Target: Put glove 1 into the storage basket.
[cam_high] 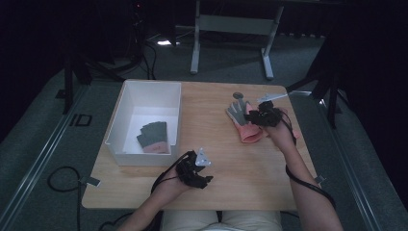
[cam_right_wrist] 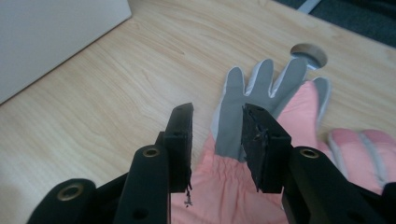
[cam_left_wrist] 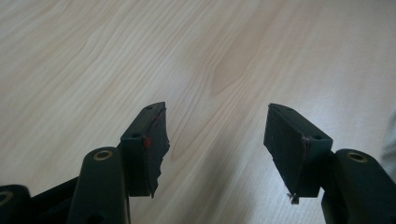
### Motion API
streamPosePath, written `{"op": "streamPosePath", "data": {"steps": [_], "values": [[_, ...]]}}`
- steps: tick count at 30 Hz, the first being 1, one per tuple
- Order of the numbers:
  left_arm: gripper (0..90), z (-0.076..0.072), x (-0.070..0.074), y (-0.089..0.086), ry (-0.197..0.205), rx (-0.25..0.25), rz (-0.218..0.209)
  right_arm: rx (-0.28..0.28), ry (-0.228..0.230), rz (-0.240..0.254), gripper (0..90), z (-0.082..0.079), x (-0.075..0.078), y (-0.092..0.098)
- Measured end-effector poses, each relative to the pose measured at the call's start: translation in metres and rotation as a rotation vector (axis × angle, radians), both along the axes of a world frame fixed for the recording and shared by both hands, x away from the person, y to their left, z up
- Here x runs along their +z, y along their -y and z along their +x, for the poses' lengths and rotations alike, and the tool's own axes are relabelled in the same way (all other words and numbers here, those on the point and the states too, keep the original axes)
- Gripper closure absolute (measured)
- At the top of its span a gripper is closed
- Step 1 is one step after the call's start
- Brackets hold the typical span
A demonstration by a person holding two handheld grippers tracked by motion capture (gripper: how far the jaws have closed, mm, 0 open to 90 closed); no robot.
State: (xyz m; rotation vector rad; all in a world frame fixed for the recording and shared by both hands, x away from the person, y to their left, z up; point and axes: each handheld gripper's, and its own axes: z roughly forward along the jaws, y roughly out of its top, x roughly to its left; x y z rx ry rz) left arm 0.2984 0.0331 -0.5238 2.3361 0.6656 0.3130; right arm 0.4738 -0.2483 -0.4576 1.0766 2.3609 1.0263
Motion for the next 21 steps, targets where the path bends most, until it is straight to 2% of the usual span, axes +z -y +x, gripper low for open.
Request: {"op": "streamPosePath", "data": {"steps": [1, 2, 4, 5, 7, 8, 9, 12, 14, 15, 17, 19, 21], "values": [[38.6, -0.006, -0.005, -0.003, 0.000, 0.069, -0.008, -0.008, -0.006, -0.013, 63.8, 0.004, -0.005, -0.003], [37.8, -0.010, -0.008, -0.005, -0.001, 0.109, -0.026, -0.010, -0.008, -0.022, 63.9, 0.007, -0.008, -0.004], [34.9, -0.011, -0.009, -0.007, -0.003, 0.123, -0.033, -0.020, -0.011, -0.054, 63.9, 0.014, -0.015, -0.009], [32.2, -0.016, -0.011, -0.010, 0.010, 0.160, -0.072, -0.029, -0.011, -0.083, 63.9, 0.018, -0.020, -0.013], [23.6, -0.019, -0.014, -0.012, 0.006, 0.175, -0.116, -0.036, -0.009, -0.117, 63.7, 0.024, -0.026, -0.016], [17.3, -0.020, -0.016, -0.014, -0.029, 0.161, -0.147, -0.047, -0.010, -0.134, 63.7, 0.028, -0.028, -0.018], [12.8, -0.020, -0.018, -0.014, -0.042, 0.160, -0.154, -0.048, -0.020, -0.134, 63.2, 0.032, -0.030, -0.019], [0.6, -0.023, -0.026, -0.012, -0.045, 0.184, -0.159, -0.062, -0.018, -0.141, 62.9, 0.039, -0.033, -0.023], [0.4, -0.025, -0.028, -0.012, -0.042, 0.193, -0.173, -0.058, -0.025, -0.143, 62.6, 0.041, -0.035, -0.024], [0.3, -0.029, -0.030, -0.014, -0.017, 0.216, -0.216, -0.057, -0.029, -0.187, 61.6, 0.046, -0.040, -0.028], [0.3, -0.036, -0.030, -0.016, 0.012, 0.230, -0.238, -0.059, -0.040, -0.226, 60.8, 0.049, -0.045, -0.029], [0.3, -0.040, -0.029, -0.017, 0.051, 0.239, -0.242, -0.065, -0.051, -0.277, 60.7, 0.052, -0.051, -0.030], [0.3, -0.040, -0.029, -0.019, 0.067, 0.249, -0.229, -0.066, -0.067, -0.285, 61.1, 0.055, -0.056, -0.029]]}}
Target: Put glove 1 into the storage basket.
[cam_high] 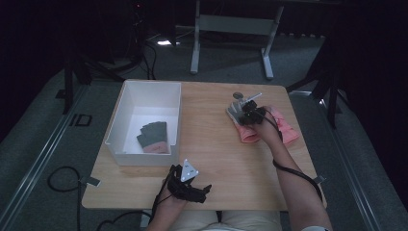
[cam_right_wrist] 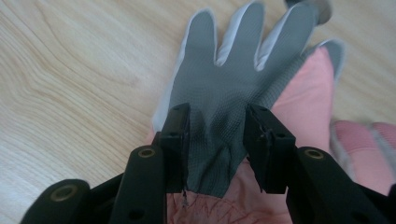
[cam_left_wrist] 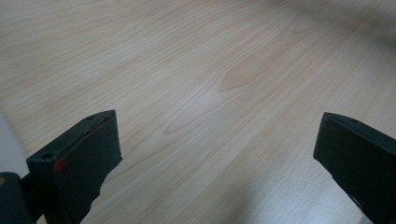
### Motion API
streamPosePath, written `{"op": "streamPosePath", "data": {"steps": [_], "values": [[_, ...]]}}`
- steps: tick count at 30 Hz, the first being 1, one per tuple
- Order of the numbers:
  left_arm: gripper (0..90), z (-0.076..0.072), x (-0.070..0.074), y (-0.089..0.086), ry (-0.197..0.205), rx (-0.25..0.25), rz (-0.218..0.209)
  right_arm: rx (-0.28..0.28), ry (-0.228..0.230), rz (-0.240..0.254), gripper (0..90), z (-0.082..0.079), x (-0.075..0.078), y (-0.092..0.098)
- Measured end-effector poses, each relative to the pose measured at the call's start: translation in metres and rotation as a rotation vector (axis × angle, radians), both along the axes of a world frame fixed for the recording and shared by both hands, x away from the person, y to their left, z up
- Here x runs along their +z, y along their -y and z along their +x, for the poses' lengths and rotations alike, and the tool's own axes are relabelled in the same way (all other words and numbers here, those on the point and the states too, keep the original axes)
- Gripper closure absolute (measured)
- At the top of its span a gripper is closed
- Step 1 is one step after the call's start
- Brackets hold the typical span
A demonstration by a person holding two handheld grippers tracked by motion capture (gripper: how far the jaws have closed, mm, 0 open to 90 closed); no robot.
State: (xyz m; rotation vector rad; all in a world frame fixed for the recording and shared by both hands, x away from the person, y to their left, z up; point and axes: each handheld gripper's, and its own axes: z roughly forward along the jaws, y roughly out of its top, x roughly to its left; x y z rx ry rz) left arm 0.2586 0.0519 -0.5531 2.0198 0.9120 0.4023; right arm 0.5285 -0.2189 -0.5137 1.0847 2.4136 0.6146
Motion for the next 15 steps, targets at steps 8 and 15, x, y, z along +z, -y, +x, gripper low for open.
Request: {"op": "streamPosePath", "data": {"steps": [8, 15], "values": [[0.3, -0.004, -0.003, 0.003, 0.077, -0.008, 0.029, -0.011, -0.088, 0.019, 85.1, 0.008, -0.012, -0.004], [0.3, -0.002, -0.006, 0.004, 0.101, 0.010, 0.045, -0.101, -0.045, 0.120, 88.7, -0.010, 0.015, -0.005]]}}
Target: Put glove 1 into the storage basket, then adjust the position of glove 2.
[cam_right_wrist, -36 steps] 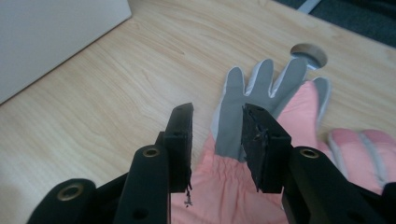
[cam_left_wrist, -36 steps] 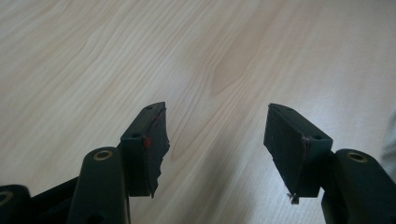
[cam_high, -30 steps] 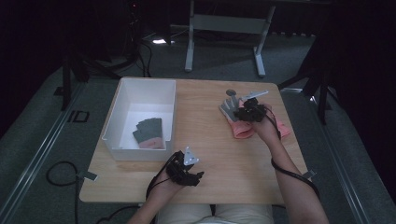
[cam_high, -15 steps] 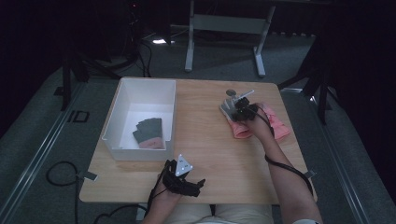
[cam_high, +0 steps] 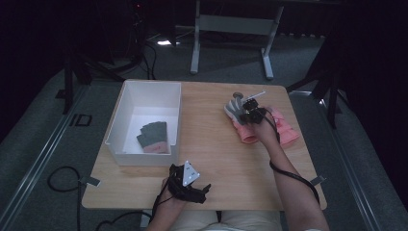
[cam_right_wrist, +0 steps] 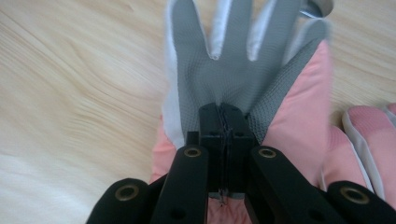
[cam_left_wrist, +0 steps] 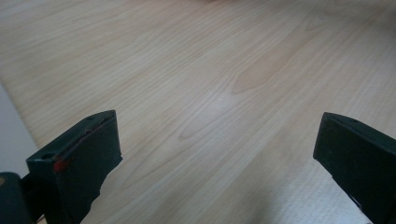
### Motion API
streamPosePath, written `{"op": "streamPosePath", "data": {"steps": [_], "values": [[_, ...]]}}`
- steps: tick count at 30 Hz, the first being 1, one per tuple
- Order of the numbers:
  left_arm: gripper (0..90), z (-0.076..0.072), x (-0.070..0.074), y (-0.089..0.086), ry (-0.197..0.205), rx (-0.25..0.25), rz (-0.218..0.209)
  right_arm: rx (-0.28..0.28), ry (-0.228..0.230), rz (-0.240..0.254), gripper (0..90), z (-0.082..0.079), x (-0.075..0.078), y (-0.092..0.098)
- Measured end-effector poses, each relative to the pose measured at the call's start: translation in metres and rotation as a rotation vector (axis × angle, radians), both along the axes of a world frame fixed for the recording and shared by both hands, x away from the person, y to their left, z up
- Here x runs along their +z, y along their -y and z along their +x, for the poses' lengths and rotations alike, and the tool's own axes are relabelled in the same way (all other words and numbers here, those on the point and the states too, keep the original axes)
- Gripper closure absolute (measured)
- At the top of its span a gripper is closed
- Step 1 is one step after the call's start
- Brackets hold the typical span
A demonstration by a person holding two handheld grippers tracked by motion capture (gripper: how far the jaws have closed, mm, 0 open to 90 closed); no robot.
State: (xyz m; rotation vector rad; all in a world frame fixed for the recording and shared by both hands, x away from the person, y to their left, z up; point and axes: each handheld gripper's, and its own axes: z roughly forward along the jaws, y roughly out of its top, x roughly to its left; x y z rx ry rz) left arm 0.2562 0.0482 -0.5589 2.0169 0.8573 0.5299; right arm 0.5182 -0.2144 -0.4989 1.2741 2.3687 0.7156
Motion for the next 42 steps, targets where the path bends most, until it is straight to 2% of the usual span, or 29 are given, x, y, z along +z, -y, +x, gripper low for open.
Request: {"op": "streamPosePath", "data": {"steps": [3, 4, 5, 6, 7, 8, 11, 15, 16, 18, 21, 22, 24, 25, 27, 32, 34, 36, 40, 42], "values": [[0.3, 0.001, -0.001, 0.000, -0.005, 0.005, 0.010, -0.041, 0.039, 0.076, 88.8, -0.019, 0.019, -0.003], [0.3, 0.001, -0.001, 0.000, -0.005, 0.005, 0.010, -0.041, 0.039, 0.076, 88.8, -0.019, 0.019, -0.003], [0.3, 0.000, 0.000, 0.001, 0.006, 0.004, 0.014, -0.042, 0.047, 0.088, 88.8, -0.027, 0.027, -0.006], [0.3, -0.001, 0.001, 0.001, 0.012, 0.003, 0.014, -0.053, 0.093, 0.112, 88.8, -0.046, 0.045, -0.010], [0.3, -0.002, 0.001, 0.001, 0.029, 0.006, 0.011, -0.058, 0.104, 0.116, 88.8, -0.052, 0.052, -0.011], [0.3, -0.002, 0.001, 0.001, 0.026, 0.005, 0.011, -0.074, 0.130, 0.128, 88.8, -0.062, 0.062, -0.012], [0.3, -0.002, 0.000, 0.002, 0.025, 0.001, 0.006, -0.084, 0.158, 0.149, 88.8, -0.083, 0.081, -0.014], [0.3, 0.000, 0.000, 0.003, 0.020, 0.000, 0.006, -0.096, 0.175, 0.170, 88.8, -0.107, 0.095, -0.017], [0.3, 0.000, 0.000, 0.003, 0.020, 0.000, 0.006, -0.096, 0.175, 0.170, 88.8, -0.107, 0.095, -0.017], [0.3, 0.001, 0.000, 0.003, 0.028, 0.001, 0.012, -0.108, 0.181, 0.193, 88.8, -0.124, 0.099, -0.019], [0.3, 0.001, 0.000, 0.003, 0.024, 0.000, 0.007, -0.114, 0.185, 0.195, 88.8, -0.133, 0.098, -0.020], [0.3, 0.000, 0.000, 0.003, 0.054, 0.024, 0.023, -0.123, 0.180, 0.193, 88.7, -0.141, 0.093, -0.020], [0.3, -0.001, 0.000, 0.003, 0.072, 0.038, 0.018, -0.141, 0.171, 0.200, 88.7, -0.146, 0.087, -0.019], [0.3, -0.001, 0.000, 0.003, 0.072, 0.038, 0.018, -0.141, 0.171, 0.200, 88.7, -0.146, 0.087, -0.019], [0.3, 0.001, 0.000, 0.002, 0.059, 0.034, 0.013, -0.163, 0.142, 0.203, 88.7, -0.151, 0.072, -0.017], [0.3, -0.001, -0.002, 0.005, 0.054, 0.015, 0.022, -0.182, 0.088, 0.202, 88.7, -0.150, 0.045, -0.020], [0.3, -0.001, -0.002, 0.005, 0.060, 0.016, 0.019, -0.179, 0.078, 0.198, 88.7, -0.149, 0.040, -0.023], [0.3, 0.000, -0.003, 0.005, 0.048, 0.004, 0.014, -0.173, 0.050, 0.184, 88.7, -0.146, 0.028, -0.030], [0.3, 0.000, -0.004, 0.005, 0.048, 0.000, 0.018, -0.175, 0.036, 0.175, 88.7, -0.142, 0.019, -0.038], [0.3, 0.000, -0.004, 0.006, 0.042, -0.007, 0.018, -0.178, 0.019, 0.162, 88.6, -0.136, 0.007, -0.046]]}}
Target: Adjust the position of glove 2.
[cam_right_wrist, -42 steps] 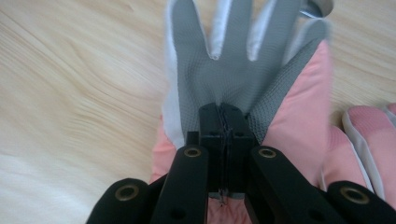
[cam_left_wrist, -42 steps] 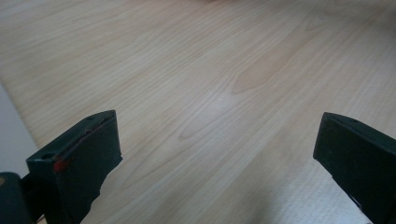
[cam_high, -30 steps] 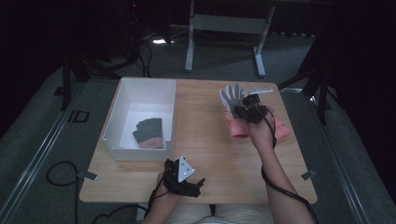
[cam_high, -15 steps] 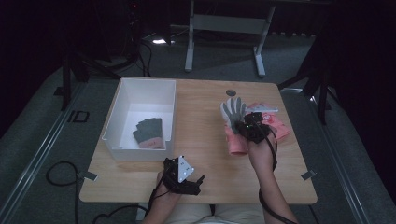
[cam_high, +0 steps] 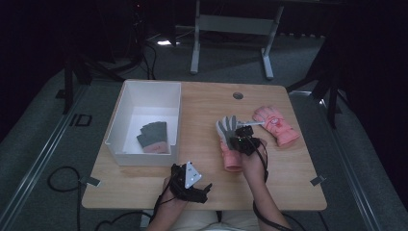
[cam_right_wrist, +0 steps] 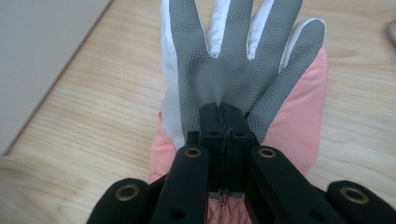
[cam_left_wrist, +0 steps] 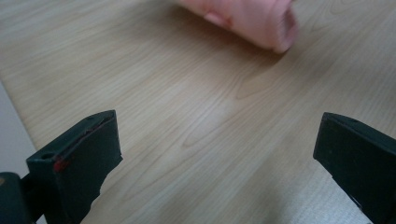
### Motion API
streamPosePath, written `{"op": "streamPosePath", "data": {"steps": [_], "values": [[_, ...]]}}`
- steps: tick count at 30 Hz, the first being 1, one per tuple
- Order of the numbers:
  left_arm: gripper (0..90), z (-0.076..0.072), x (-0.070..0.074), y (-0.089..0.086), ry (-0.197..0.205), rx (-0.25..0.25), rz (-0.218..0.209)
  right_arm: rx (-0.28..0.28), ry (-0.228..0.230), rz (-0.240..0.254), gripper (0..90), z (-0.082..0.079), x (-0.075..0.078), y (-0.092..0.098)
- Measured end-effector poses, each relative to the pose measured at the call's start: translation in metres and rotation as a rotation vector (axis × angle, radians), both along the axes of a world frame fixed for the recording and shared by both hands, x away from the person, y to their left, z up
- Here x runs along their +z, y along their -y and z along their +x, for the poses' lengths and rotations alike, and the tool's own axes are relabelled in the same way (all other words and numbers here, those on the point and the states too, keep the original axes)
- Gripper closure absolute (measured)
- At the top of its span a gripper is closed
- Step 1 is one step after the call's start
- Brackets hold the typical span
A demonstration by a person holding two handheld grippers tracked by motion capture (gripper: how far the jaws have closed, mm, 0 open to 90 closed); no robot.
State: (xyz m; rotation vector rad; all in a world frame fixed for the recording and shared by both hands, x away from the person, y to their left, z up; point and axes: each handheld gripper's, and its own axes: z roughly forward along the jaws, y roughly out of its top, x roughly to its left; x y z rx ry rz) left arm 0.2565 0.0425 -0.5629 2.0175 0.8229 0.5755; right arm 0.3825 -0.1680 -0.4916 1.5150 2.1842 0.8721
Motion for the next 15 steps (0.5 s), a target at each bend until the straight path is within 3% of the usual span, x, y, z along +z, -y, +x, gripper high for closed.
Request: {"op": "streamPosePath", "data": {"steps": [2, 7, 15], "values": [[0.3, -0.001, 0.000, 0.000, 0.006, -0.001, -0.002, 0.011, -0.009, -0.027, 88.5, 0.002, -0.007, -0.005], [0.3, 0.000, 0.000, 0.000, -0.001, -0.005, -0.005, 0.016, -0.067, -0.017, 86.4, 0.009, -0.034, -0.013], [0.3, -0.001, 0.000, 0.001, 0.001, -0.013, 0.002, -0.018, -0.056, 0.016, 79.1, 0.011, -0.040, -0.016]]}}
